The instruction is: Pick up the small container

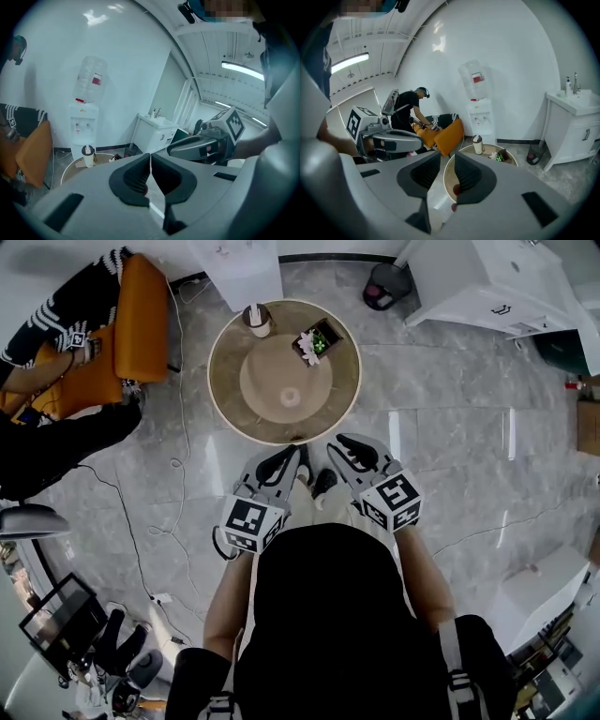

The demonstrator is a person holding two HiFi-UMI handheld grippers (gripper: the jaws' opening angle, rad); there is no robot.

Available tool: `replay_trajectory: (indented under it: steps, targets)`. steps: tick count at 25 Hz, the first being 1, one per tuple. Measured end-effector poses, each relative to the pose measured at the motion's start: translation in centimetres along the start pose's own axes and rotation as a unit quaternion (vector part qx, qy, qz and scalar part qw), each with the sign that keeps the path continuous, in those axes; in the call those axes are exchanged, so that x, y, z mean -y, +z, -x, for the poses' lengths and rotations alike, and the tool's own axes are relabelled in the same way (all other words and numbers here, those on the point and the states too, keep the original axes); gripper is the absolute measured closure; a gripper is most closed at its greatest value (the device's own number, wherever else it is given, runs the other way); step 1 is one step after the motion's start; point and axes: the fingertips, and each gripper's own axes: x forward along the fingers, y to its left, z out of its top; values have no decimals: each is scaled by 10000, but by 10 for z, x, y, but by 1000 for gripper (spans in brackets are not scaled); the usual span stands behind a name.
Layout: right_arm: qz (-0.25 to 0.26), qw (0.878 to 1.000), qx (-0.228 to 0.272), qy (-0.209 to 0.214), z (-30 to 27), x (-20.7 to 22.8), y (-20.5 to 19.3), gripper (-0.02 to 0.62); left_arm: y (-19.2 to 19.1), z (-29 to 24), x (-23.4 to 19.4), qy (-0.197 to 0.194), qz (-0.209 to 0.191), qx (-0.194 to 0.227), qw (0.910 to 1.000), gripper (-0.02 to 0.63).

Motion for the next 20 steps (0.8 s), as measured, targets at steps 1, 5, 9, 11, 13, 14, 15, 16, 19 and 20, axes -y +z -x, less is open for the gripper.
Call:
replay_trajectory:
  steps: [1, 5, 9, 11, 13, 14, 15, 16, 19, 20]
  targets:
    - [19, 9999, -123, 27, -13, 3, -6, 481, -3, -3, -8, -26, -2, -60, 10000, 584]
    - [0, 9983, -574, 84, -68, 24, -35, 468, -8, -20, -40, 18, 7, -214, 9998, 584]
    - [131, 9959, -892, -87, -116, 51, -79, 465, -16, -33, -65, 214, 181, -231, 9993, 584]
    - [138, 9952, -967, -50, -137, 62, -97, 462, -20, -41, -75, 320, 276, -205, 9989, 584]
    - [59, 9948, -1014, 15, -155, 70, -113, 466, -31, -46, -81, 356, 353, -264, 9984, 584]
    - [47, 9946, -1036, 25, -165, 75, -119, 484, -37, -50, -83, 355, 399, -308, 9981, 584]
    - [64, 9943, -1065, 22, -174, 81, -125, 486, -43, -54, -86, 358, 443, -335, 9978, 584]
    - [99, 9937, -1114, 18, -183, 88, -132, 486, -49, -58, -89, 365, 482, -346, 9976, 584]
    - [325, 9903, -1349, 39, -212, 104, -162, 459, -70, -70, -97, 403, 600, -389, 9966, 584]
    - [425, 9887, -1434, 59, -221, 107, -172, 449, -78, -73, -100, 417, 646, -405, 9962, 584]
